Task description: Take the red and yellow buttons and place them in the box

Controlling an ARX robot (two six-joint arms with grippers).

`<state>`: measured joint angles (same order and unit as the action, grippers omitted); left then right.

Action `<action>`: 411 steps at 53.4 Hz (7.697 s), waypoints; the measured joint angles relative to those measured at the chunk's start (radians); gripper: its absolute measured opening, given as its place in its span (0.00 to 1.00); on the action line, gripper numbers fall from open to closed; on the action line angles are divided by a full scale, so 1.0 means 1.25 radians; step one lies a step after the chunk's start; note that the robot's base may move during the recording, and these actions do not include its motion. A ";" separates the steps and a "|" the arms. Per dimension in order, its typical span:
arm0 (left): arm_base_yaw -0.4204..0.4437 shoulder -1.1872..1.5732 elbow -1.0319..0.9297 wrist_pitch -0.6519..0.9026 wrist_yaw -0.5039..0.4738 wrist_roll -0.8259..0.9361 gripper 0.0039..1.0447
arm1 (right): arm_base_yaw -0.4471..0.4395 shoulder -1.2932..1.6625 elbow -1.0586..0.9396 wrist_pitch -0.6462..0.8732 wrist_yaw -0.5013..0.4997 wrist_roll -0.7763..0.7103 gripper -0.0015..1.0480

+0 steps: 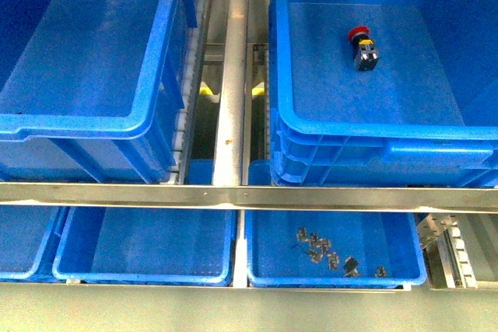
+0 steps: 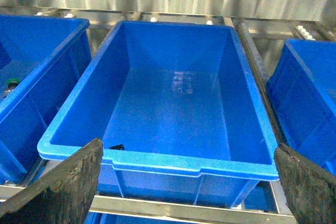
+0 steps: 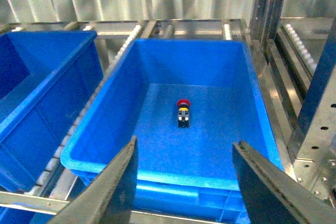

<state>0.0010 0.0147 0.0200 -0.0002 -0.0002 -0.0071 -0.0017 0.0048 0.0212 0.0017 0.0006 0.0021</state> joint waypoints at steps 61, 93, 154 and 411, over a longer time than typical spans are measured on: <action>0.000 0.000 0.000 0.000 0.000 0.000 0.93 | 0.001 -0.001 0.000 -0.002 0.000 0.000 0.94; 0.000 0.000 0.000 0.000 -0.003 0.000 0.93 | 0.001 -0.002 0.000 -0.003 -0.008 0.000 0.94; -0.012 1.188 0.686 -0.088 -0.006 0.104 0.93 | 0.001 -0.002 0.000 -0.003 0.000 0.000 0.94; -0.448 1.488 0.939 0.241 0.276 -0.851 0.33 | -0.031 0.431 0.140 -0.085 -0.090 -0.243 0.94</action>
<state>-0.5587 1.8751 1.1938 0.3012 0.3447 -1.0714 -0.0402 0.5438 0.1963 -0.1047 -0.1116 -0.3012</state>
